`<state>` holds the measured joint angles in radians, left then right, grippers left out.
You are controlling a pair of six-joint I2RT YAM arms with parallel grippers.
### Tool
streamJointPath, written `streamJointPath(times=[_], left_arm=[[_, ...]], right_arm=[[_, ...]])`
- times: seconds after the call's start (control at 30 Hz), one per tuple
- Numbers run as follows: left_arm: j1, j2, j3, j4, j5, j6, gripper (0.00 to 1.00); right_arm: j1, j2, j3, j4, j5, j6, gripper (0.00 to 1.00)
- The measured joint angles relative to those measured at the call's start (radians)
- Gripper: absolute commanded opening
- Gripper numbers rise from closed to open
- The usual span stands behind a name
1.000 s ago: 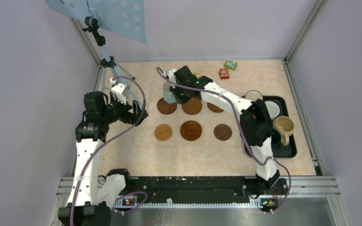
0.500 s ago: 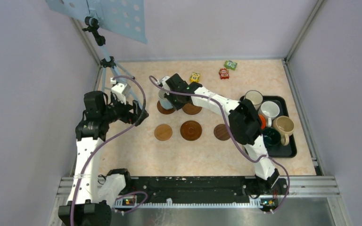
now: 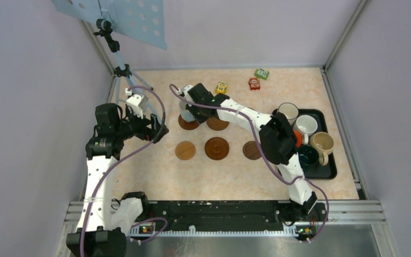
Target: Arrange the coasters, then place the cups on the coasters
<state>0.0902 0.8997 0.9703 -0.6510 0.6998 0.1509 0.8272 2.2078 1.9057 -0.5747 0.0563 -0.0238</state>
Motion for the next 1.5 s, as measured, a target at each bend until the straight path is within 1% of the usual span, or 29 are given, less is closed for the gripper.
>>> streamJointPath(times=[0.27,0.4,0.53,0.6,0.7,0.73,0.8,0.9,0.97,1.13,1.23,1.3,1.5], left_arm=[[0.000,0.003,0.000,0.000,0.000,0.001,0.99],[0.000,0.008,0.000,0.000,0.003,0.001,0.99],[0.000,0.008,0.000,0.000,0.004,0.002,0.99],[0.000,0.008,0.000,0.000,0.004,0.002,0.99],[0.000,0.008,0.000,0.000,0.006,0.005,0.99],[0.000,0.008,0.000,0.000,0.007,0.005,0.99],[0.000,0.008,0.000,0.000,0.008,0.005,0.99],[0.000,0.008,0.000,0.000,0.011,0.005,0.99],[0.000,0.008,0.000,0.000,0.011,0.005,0.99],[0.000,0.008,0.000,0.000,0.011,0.005,0.99],[0.000,0.008,0.000,0.000,0.012,0.005,0.99],[0.000,0.008,0.000,0.000,0.013,0.005,0.99],[0.000,0.008,0.000,0.000,0.014,0.005,0.99]], right_arm=[[0.000,0.003,0.000,0.011,0.000,0.002,0.00],[0.002,0.013,-0.001,0.013,0.000,0.002,0.04],[0.002,0.029,-0.001,0.014,0.003,0.002,0.04],[0.002,0.029,-0.001,0.019,0.003,0.002,0.08],[0.002,0.029,-0.002,0.020,0.003,0.002,0.16],[0.002,0.029,-0.003,0.021,0.002,0.002,0.17],[0.002,0.029,-0.007,0.027,0.002,0.002,0.17],[0.002,0.029,-0.008,0.030,-0.002,0.002,0.10],[0.002,0.029,-0.008,0.030,-0.002,0.002,0.10],[0.002,0.029,-0.014,0.039,-0.006,0.016,0.19],[0.002,0.029,-0.014,0.040,-0.008,0.024,0.20],[0.002,0.029,-0.014,0.040,-0.010,0.026,0.24],[0.002,0.029,-0.014,0.035,-0.015,0.029,0.31]])
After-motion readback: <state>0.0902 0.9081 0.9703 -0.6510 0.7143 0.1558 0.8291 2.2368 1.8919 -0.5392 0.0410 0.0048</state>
